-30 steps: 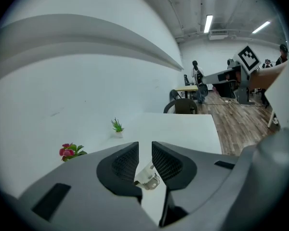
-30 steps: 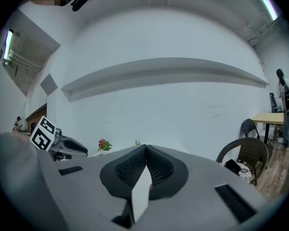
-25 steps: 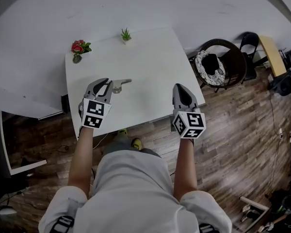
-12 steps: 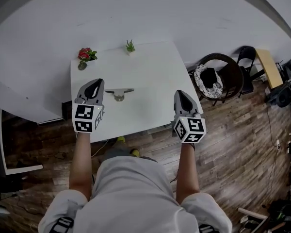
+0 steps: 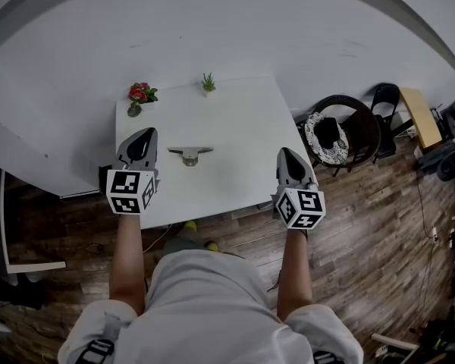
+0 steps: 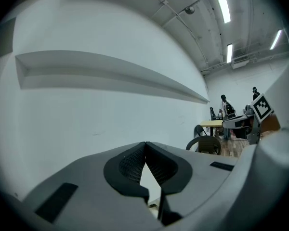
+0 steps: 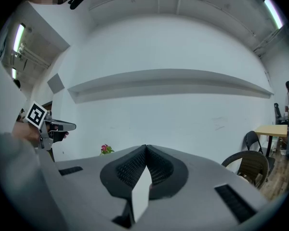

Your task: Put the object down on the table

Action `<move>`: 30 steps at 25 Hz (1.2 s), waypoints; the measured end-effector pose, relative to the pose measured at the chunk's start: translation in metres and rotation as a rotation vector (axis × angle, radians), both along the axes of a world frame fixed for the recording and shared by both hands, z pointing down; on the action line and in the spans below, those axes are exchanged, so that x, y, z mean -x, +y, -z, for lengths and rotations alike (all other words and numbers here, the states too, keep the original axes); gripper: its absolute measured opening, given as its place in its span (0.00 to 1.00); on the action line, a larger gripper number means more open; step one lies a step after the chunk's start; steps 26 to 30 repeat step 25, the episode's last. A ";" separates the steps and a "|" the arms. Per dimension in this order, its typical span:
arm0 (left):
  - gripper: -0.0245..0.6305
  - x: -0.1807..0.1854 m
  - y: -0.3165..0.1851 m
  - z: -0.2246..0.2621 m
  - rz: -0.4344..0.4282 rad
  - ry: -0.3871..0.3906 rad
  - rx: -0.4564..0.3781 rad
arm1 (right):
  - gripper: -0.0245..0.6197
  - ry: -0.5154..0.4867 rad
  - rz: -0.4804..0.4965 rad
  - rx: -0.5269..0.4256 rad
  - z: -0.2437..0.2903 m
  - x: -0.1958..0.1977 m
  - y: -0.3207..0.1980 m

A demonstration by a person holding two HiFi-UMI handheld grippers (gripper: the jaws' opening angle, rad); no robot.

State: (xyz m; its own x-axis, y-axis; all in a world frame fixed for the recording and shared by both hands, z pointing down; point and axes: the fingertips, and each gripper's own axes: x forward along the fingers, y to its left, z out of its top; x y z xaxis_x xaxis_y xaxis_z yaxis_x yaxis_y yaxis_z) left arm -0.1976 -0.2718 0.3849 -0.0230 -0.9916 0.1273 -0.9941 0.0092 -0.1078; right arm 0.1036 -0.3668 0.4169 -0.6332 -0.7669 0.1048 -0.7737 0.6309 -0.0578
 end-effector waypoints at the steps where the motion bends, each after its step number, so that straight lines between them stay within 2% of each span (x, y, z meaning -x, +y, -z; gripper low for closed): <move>1: 0.07 0.002 0.000 0.000 0.002 0.000 -0.001 | 0.05 0.000 0.001 -0.001 0.000 0.000 0.000; 30: 0.07 0.006 0.004 0.001 0.002 0.040 -0.025 | 0.05 -0.012 -0.015 -0.027 0.013 -0.003 -0.004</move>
